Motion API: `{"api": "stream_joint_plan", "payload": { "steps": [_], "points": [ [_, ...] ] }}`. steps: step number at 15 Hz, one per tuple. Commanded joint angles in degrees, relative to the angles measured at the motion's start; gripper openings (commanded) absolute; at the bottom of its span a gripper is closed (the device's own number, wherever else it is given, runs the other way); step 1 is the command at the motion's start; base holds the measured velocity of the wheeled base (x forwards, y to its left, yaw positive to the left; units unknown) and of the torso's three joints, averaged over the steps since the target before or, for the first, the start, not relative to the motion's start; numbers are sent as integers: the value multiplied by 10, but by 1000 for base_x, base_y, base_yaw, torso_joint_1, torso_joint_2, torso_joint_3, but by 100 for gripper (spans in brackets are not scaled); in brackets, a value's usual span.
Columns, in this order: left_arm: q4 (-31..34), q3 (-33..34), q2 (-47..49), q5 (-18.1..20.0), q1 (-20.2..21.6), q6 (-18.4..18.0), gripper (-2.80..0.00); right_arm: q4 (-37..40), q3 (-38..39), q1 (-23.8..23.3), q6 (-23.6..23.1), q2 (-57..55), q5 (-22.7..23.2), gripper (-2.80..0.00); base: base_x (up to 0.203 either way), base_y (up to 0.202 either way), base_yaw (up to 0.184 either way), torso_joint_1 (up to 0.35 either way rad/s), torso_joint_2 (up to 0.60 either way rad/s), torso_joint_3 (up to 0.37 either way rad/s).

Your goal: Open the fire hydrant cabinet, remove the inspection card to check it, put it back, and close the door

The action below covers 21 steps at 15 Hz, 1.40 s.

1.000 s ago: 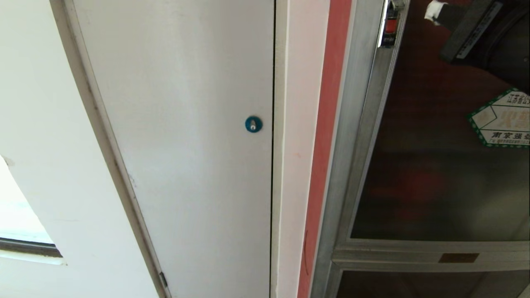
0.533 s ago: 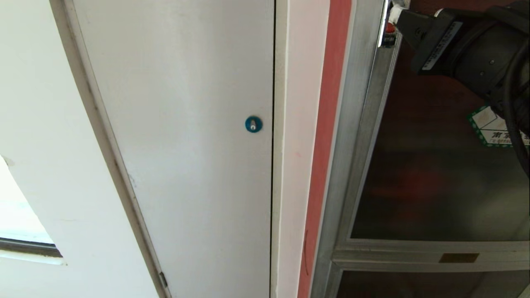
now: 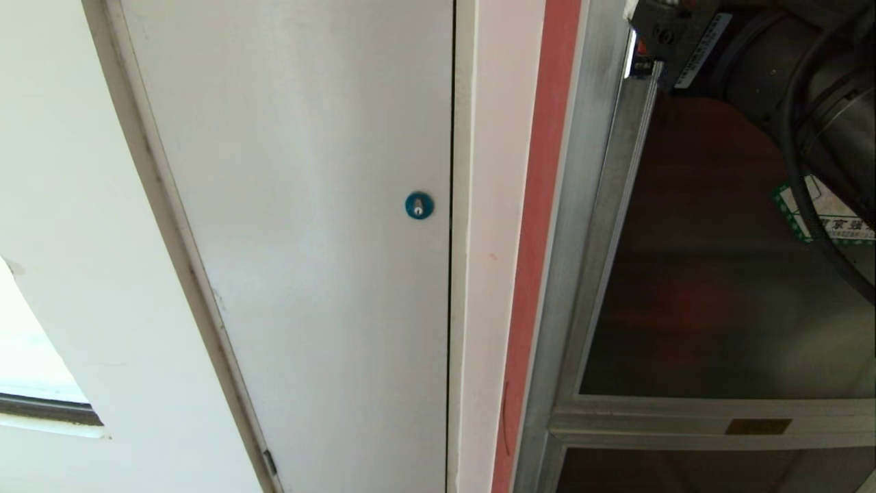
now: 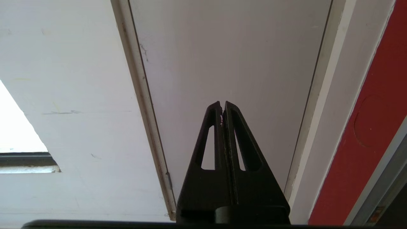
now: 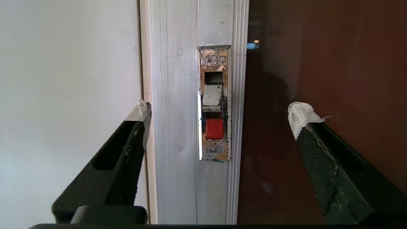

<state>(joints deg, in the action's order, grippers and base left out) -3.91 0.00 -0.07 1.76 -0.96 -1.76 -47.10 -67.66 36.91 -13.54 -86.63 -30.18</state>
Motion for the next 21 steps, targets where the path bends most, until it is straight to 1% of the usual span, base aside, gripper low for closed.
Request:
{"api": "stream_joint_plan", "payload": {
  "steps": [1,8,9,13,15,18,21],
  "points": [
    [0,16,1,0,0,0,-280,-3,-7,-9,-1,-15,-1,0,0,0,0,0,0,0],
    [0,16,1,0,0,0,-280,2,-35,-19,-1,-35,-1,0,0,0,0,0,0,0],
    [0,16,1,0,0,0,-280,1,-35,-23,-1,-38,-1,-280,0,0,0,0,0,0],
    [0,16,1,0,0,0,-280,3,-36,-31,-2,-39,0,-280,0,0,0,0,0,0],
    [0,16,1,0,0,0,-280,3,-48,-31,-5,-47,1,-280,0,0,0,0,0,0],
    [0,16,1,0,0,0,-280,23,-70,-30,-6,-49,1,-280,0,0,0,0,0,0],
    [0,16,1,0,0,0,-280,25,-71,-30,-6,-44,1,-280,0,0,0,0,0,0]
  ]
}}
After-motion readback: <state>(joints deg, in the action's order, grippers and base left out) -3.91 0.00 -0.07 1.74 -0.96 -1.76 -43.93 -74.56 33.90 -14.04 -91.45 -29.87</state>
